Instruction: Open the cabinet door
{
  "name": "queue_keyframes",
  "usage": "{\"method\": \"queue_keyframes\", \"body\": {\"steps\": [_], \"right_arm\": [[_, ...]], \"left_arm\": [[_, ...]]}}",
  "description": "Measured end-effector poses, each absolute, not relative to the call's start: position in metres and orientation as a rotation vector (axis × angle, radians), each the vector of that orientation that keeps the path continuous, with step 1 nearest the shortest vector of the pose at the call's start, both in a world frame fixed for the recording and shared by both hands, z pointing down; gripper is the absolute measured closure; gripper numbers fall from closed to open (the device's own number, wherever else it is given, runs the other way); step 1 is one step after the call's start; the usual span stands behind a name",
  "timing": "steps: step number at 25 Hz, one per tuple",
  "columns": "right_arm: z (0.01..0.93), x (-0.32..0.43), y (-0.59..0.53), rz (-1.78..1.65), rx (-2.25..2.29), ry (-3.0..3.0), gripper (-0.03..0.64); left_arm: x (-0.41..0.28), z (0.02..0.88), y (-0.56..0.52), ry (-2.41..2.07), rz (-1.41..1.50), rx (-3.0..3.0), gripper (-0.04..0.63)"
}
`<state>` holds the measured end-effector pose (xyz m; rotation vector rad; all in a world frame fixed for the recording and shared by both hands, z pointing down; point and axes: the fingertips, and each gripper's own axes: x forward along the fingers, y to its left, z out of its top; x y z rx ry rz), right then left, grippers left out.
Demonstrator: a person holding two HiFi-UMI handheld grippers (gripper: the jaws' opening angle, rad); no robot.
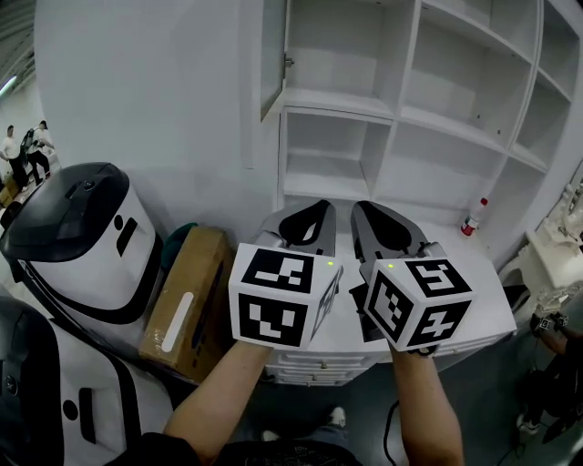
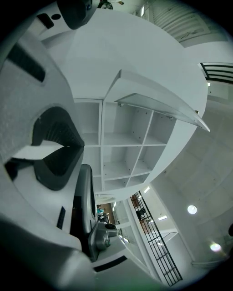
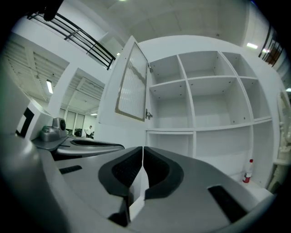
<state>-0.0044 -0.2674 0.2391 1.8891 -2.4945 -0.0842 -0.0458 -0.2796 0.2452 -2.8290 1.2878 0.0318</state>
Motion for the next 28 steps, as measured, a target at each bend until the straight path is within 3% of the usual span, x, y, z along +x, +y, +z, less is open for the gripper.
{"method": "queue_keyframes", "body": {"steps": [28], "right_arm": [[0.251, 0.007, -0.260, -0.040, 1.927, -2.461, 0.597]], "left_arm": [[-0.033, 0.260, -0.276, 1.241, -0.026, -2.865, 0.583]]}}
